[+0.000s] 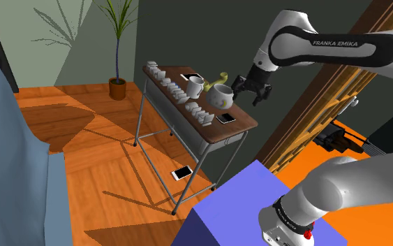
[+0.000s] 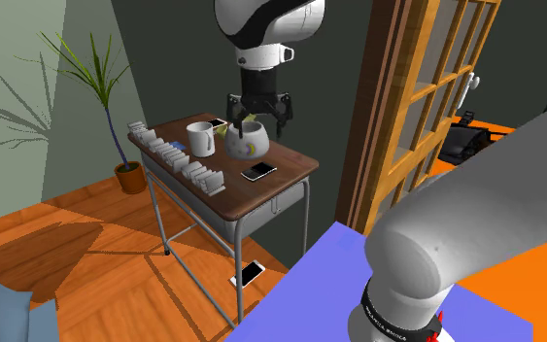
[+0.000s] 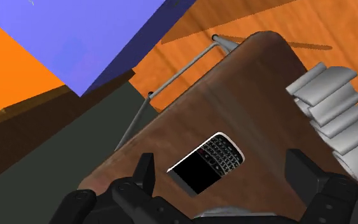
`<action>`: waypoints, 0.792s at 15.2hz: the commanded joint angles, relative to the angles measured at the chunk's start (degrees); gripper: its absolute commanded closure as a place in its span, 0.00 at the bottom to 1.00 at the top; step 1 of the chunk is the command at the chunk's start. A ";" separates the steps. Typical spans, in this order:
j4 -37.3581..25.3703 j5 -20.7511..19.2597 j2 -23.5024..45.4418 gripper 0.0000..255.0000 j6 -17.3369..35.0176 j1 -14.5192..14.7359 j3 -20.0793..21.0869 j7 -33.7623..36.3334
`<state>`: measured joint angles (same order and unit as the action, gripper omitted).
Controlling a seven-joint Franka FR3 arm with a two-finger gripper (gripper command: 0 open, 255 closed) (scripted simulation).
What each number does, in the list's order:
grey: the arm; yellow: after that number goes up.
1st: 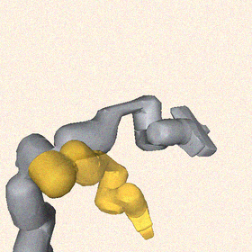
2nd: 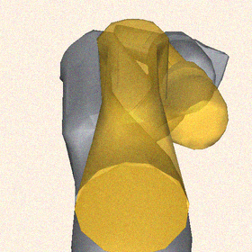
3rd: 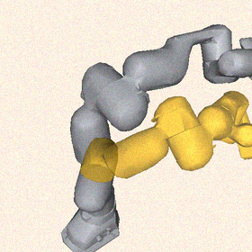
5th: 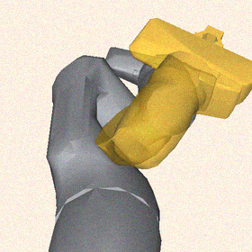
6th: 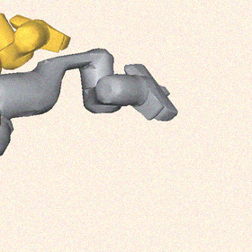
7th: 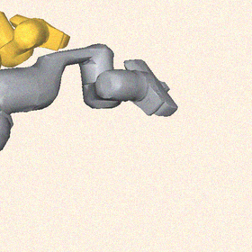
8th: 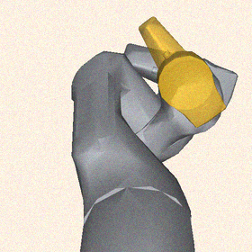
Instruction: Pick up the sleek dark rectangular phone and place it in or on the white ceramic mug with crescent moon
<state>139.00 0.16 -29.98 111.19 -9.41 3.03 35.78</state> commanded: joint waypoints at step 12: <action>-1.20 3.88 22.18 0.00 21.31 -8.86 -0.23 31.27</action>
<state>137.76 3.77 -8.86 131.28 -17.93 2.85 65.14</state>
